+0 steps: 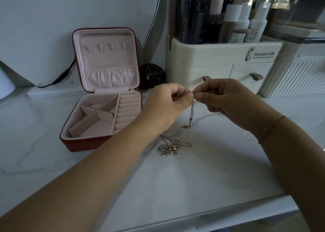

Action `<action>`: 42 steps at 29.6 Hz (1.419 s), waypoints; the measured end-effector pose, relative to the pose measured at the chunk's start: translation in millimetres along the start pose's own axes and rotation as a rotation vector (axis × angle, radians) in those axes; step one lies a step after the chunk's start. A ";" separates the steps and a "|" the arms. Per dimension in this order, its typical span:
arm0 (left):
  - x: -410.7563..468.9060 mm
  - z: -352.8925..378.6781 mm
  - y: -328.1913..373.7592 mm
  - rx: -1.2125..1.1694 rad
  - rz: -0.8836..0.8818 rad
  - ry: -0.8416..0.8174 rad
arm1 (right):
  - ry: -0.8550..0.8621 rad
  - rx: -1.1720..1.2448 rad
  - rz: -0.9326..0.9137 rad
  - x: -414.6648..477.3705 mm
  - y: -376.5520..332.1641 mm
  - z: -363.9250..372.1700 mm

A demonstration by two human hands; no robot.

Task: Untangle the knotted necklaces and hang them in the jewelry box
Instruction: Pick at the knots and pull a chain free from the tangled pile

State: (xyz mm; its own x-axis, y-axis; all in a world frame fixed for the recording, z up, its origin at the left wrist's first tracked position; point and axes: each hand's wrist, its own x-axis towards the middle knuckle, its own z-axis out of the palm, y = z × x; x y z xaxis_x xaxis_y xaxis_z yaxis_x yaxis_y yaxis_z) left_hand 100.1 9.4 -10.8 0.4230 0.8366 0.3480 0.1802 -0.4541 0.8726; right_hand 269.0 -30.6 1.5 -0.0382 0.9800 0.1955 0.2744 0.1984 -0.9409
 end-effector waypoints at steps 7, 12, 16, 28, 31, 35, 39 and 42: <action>-0.9 3.6 1.2 0.045 -0.024 -0.024 | 0.093 -0.470 -0.080 -3.3 -3.2 11.5; -1.9 6.6 3.4 0.099 -0.065 -0.145 | 0.062 -0.397 -0.059 -3.8 -3.8 10.9; -1.6 4.1 3.2 0.111 -0.087 -0.207 | 0.038 -0.283 -0.046 -2.4 -3.6 11.8; 0.3 -1.9 3.6 0.073 0.028 0.000 | 0.022 -0.203 -0.033 1.0 -0.3 7.1; 0.6 -3.0 2.7 0.080 0.031 0.005 | 0.038 -0.191 -0.033 0.4 -0.7 5.7; 0.6 -1.3 1.5 0.108 0.033 -0.010 | 0.063 -0.263 -0.028 -0.4 -1.4 5.7; -0.5 0.6 1.8 0.127 0.034 -0.030 | 0.055 -0.302 -0.036 -2.2 -3.0 5.2; -0.6 1.1 0.1 0.185 0.052 -0.025 | 0.031 -0.290 -0.030 -1.9 -3.5 4.2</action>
State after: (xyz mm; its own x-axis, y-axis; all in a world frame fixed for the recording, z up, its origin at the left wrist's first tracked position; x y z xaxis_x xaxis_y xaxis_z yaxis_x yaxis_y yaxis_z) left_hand 100.7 8.5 -11.4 0.4571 0.8041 0.3801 0.3169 -0.5466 0.7751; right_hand 264.1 -33.0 3.3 -0.0222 0.9719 0.2343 0.5374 0.2092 -0.8170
